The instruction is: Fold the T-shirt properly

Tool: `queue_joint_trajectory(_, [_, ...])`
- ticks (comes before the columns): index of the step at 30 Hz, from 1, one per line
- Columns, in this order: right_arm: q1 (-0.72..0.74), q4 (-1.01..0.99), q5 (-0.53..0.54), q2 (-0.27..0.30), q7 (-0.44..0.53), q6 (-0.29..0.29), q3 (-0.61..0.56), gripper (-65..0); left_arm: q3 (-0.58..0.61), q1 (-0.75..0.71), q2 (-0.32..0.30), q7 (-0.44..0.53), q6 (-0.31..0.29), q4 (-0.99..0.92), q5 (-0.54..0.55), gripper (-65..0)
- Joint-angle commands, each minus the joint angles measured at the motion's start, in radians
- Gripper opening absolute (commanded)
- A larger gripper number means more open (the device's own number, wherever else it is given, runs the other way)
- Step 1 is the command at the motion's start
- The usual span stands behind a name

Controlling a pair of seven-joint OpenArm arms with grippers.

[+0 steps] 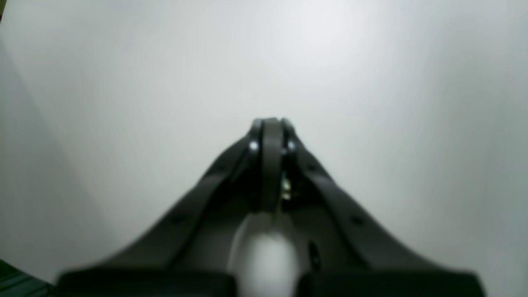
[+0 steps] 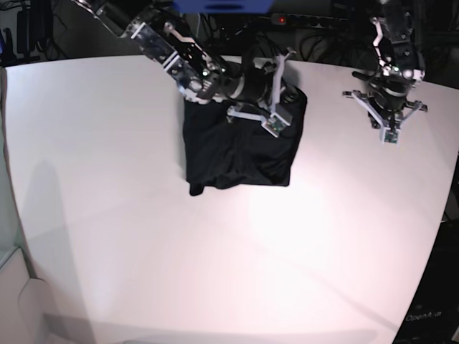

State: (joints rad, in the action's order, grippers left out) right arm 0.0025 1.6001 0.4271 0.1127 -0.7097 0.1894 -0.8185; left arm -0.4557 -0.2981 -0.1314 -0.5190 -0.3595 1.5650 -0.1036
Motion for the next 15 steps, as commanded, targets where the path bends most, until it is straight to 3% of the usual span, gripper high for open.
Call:
queue_joint_trajectory(1, [0.018,0.042,0.013,0.009,0.02,0.006,0.001,-65.0,-0.004,0.006,-0.006,0.009,0.003,0.018,0.003,-65.0])
queue_joint_trajectory(7, [0.072,0.194,0.013,0.075,0.008,0.008,0.006,-65.0,-0.004,-0.008,-0.006,0.01,0.003,0.033,0.003,-65.0])
queue_joint_trajectory(11, [0.155,0.213,0.013,0.112,-0.075,0.008,0.011,-65.0,-0.004,-0.022,-0.006,0.01,0.003,0.082,0.003,-65.0])
queue_joint_trajectory(15, [0.213,0.21,0.013,0.195,-0.086,0.008,0.014,-65.0,-0.004,-0.022,-0.004,0.001,0.0,0.125,0.003,-65.0])
